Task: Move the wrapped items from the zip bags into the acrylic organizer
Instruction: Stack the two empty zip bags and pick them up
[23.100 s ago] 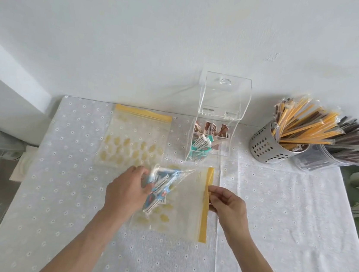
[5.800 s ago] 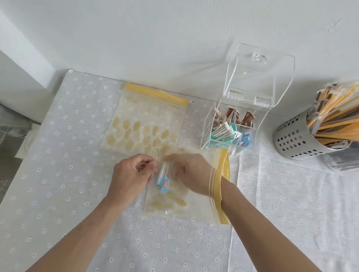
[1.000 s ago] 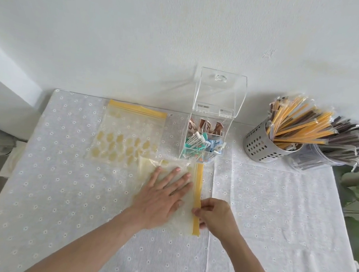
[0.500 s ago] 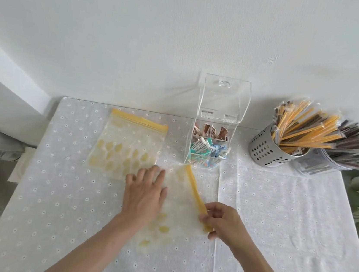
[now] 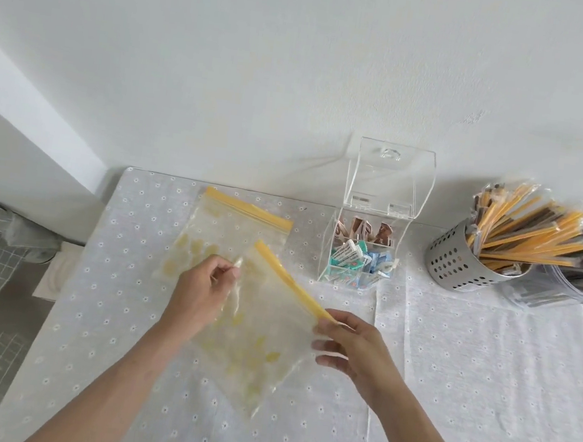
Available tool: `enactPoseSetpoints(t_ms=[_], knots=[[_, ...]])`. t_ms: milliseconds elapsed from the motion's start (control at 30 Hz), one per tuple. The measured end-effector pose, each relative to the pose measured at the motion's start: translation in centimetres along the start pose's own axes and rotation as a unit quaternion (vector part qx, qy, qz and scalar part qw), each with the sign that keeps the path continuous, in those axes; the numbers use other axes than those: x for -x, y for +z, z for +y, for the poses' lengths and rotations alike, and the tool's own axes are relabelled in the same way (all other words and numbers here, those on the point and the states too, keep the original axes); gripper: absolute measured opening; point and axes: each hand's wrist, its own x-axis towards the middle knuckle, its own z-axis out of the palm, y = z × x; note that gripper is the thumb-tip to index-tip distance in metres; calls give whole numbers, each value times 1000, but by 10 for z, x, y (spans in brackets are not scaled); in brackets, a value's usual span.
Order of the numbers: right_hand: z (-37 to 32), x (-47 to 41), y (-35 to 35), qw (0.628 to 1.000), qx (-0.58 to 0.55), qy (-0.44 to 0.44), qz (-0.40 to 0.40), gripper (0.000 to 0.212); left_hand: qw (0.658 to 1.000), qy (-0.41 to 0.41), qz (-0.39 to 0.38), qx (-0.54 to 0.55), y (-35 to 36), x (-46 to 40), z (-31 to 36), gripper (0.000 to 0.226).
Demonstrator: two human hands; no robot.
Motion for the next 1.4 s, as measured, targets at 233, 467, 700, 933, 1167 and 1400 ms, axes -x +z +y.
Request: enactPoseSetpoints(t_ms=[233, 467, 700, 933, 1167, 1400], knots=[[-9, -34, 66, 999, 22, -6, 23, 18, 995, -39, 93, 17, -41, -51, -14, 11], [-32, -80, 122, 972, 180, -89, 120, 41, 993, -61, 90, -39, -58, -103, -30, 18], [-39, -116, 141, 947, 251, -81, 183, 25, 991, -81, 37, -104, -67, -118, -29, 34], [-37, -103, 138, 958, 208, -102, 170, 11, 996, -88, -11, 11, -80, -120, -32, 13], [-24, -72, 111, 980, 154, -87, 92, 20, 995, -54, -70, 47, -85, -80, -29, 9], [2, -21, 63, 984, 134, -101, 55, 23, 995, -22, -72, 64, -62, -8, -15, 25]])
